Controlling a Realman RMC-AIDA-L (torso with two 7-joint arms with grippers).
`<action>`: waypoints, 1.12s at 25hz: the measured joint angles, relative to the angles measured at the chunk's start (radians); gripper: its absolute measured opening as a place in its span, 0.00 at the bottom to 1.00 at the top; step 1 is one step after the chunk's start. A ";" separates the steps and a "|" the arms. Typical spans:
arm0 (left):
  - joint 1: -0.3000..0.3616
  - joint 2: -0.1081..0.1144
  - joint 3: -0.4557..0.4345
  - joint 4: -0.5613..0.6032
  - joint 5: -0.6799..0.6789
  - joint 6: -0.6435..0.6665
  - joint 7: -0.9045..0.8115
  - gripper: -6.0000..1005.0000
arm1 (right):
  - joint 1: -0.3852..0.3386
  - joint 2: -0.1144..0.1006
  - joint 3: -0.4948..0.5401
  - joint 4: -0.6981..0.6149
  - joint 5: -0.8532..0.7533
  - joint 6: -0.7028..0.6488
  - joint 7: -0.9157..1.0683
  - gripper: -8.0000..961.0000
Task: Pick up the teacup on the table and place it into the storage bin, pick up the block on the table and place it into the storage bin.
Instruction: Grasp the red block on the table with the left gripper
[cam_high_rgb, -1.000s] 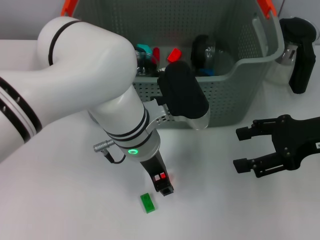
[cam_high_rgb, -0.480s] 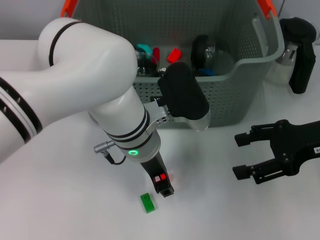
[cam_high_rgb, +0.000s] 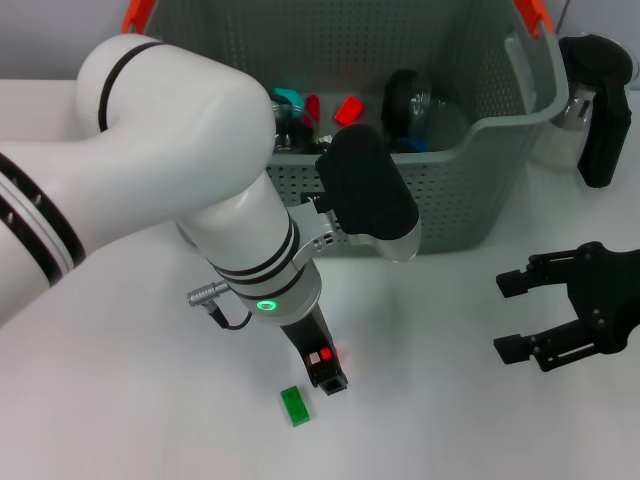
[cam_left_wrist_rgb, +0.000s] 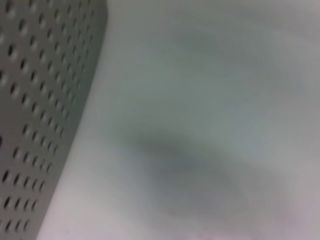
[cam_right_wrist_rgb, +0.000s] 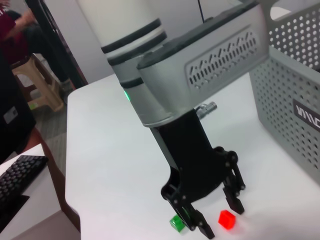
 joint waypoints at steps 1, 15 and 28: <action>0.000 0.000 0.000 0.000 0.000 0.000 0.000 0.43 | -0.002 -0.003 0.000 0.001 0.000 -0.001 0.001 0.96; -0.007 0.000 0.002 -0.002 0.006 -0.003 -0.012 0.39 | -0.005 -0.003 0.001 0.006 -0.008 0.001 0.004 0.96; -0.026 0.000 0.005 -0.035 0.000 -0.007 -0.014 0.35 | -0.005 0.004 0.002 0.006 -0.008 0.003 0.004 0.96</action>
